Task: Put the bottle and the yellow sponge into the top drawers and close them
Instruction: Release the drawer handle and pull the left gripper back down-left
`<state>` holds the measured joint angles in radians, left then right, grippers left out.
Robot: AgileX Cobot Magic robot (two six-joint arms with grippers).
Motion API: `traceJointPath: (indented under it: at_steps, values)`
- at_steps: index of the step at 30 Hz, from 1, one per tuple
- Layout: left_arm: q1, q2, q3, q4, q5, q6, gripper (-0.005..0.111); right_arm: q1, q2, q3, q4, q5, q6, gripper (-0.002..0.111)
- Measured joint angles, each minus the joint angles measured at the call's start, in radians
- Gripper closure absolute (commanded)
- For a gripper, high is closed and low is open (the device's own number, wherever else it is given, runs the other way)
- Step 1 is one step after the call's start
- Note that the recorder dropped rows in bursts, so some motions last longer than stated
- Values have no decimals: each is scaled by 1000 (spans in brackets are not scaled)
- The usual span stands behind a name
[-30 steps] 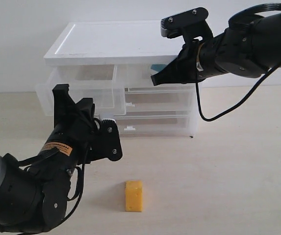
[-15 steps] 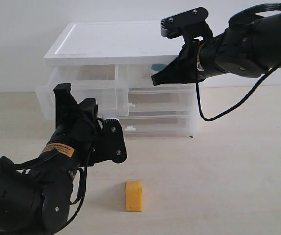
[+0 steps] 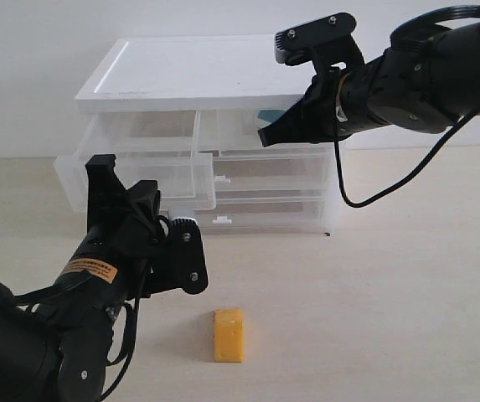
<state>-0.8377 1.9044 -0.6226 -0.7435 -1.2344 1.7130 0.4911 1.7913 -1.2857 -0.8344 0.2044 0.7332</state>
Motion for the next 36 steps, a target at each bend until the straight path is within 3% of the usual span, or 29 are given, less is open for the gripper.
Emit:
traceJointPath:
  at_steps: [13, 15, 19, 22, 30, 36]
  values:
    - [0, 0, 0, 0, 0, -2, 102, 0, 0, 0, 0, 0, 0, 108]
    - [0, 0, 0, 0, 0, -4, 95, 0, 0, 0, 0, 0, 0, 108]
    - [0, 0, 2, 0, 6, -12, 72, 0, 0, 0, 0, 0, 0, 108]
    - [0, 0, 6, -5, 10, -12, 62, 0, 0, 0, 0, 0, 0, 108]
    - [-7, 0, 24, -39, 12, -20, 62, 0, 0, 0, 0, 0, 0, 108]
    - [-73, -11, 53, -42, 16, -106, 62, 0, 0, 0, 0, 0, 0, 108]
